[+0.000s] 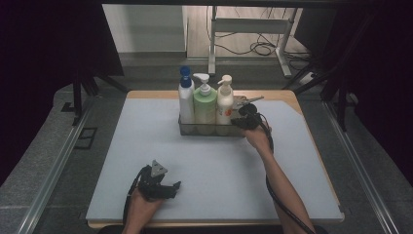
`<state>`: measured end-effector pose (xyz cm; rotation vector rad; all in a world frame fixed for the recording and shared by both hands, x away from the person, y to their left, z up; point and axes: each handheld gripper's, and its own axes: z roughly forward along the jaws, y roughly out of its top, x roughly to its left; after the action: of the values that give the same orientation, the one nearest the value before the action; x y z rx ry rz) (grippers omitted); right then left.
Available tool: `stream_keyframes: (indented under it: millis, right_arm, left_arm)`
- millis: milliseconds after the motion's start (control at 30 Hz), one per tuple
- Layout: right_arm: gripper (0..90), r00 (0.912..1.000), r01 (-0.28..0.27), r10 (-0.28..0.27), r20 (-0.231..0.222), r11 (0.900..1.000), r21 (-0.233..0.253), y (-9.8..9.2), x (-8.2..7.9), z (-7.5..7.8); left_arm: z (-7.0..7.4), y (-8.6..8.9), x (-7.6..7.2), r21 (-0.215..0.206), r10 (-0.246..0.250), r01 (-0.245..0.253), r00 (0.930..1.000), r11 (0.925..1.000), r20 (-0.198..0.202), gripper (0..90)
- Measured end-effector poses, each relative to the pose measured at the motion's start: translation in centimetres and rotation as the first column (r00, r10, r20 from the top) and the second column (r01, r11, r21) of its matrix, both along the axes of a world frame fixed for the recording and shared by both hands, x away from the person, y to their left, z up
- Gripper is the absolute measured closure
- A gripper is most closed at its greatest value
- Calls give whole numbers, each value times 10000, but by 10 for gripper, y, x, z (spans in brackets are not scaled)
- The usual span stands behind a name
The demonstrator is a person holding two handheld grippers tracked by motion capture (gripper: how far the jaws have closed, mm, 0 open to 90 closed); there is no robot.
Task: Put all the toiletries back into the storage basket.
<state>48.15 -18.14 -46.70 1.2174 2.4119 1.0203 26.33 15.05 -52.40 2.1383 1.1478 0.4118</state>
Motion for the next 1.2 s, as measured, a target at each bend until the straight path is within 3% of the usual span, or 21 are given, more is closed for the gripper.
stream_keyframes:
  millis: [200, 1200]
  right_arm:
    - [895, 10000, -8, 8, 66, 10000, -30, 0, 0, 0]
    - [658, 9957, 153, -170, 908, 9997, 191, -12, -13, 21]
  left_arm:
    - [0, 0, 0, -2, -4, 4, 10000, 10000, 0, 121]
    - [0, 0, 0, 26, -20, 20, 10000, 10000, 6, 121]
